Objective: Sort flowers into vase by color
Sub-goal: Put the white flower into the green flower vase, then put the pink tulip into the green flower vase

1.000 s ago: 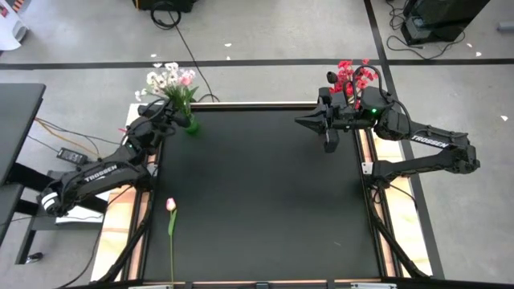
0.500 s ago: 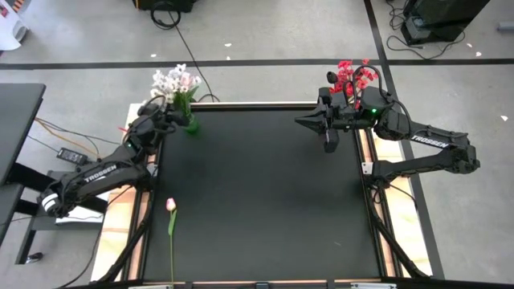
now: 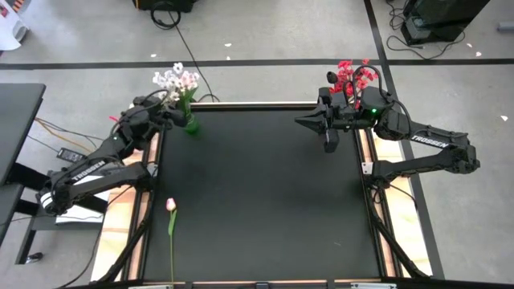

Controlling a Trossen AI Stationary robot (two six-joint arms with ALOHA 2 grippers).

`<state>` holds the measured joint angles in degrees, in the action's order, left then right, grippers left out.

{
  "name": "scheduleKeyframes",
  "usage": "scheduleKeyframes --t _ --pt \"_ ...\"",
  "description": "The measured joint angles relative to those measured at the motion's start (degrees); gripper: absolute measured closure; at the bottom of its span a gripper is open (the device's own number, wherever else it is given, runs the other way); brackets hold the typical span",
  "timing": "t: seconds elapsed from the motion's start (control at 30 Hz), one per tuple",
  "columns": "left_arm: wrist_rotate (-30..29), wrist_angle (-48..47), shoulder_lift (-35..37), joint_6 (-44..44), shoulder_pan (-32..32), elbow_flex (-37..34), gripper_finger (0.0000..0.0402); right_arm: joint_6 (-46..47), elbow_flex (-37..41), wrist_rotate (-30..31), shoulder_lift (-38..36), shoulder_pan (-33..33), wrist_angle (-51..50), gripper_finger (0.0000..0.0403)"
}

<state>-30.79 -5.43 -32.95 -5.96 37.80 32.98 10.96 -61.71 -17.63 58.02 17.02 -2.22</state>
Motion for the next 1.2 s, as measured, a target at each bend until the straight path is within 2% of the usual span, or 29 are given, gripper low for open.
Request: scheduleKeyframes --t 0.1,0.2,0.33,0.43,0.57,0.67,0.77,0.87,1.07,1.2 --pt "0.48 -11.97 -0.10 -3.53 0.00 2.61 0.0172 -0.02 0.00 -0.01 0.00 0.00 0.00 0.0379" --pt "4.90 -22.08 -0.12 -6.87 0.00 5.42 0.0129 -0.01 -0.01 0.00 0.00 0.00 -0.01 0.0379" --pt "8.65 -30.50 -0.17 -9.64 -0.02 9.89 0.0078 -0.01 -0.02 -0.02 0.00 0.00 0.00 0.0379" --pt "10.06 -35.47 -0.79 -10.66 -0.33 14.83 0.0062 -0.02 -0.01 0.00 0.00 0.00 0.00 0.0379" --pt "12.34 -45.80 -3.99 -14.42 -1.56 23.10 0.0060 -0.02 0.00 -0.02 0.00 0.00 0.00 0.0379" --pt "17.05 -50.05 -7.03 -16.72 -2.95 26.93 0.0068 0.00 0.00 -0.01 0.00 0.00 0.00 0.0379" --pt "24.30 -50.39 -10.06 -20.04 -4.68 27.44 0.0081 -0.02 0.00 0.00 0.00 0.00 0.00 0.0379" --pt "28.49 -52.01 -13.58 -23.94 -7.03 27.36 0.0097 -0.02 0.00 0.00 0.00 0.00 0.00 0.0379" --pt "29.66 -54.63 -17.87 -32.77 -13.94 27.33 0.0126 -0.01 -0.01 -0.01 -0.01 0.00 -0.01 0.0379" --pt "30.72 -62.25 -19.25 -44.85 -20.39 27.33 0.0143 0.00 -0.01 0.00 0.00 0.00 0.00 0.0379"
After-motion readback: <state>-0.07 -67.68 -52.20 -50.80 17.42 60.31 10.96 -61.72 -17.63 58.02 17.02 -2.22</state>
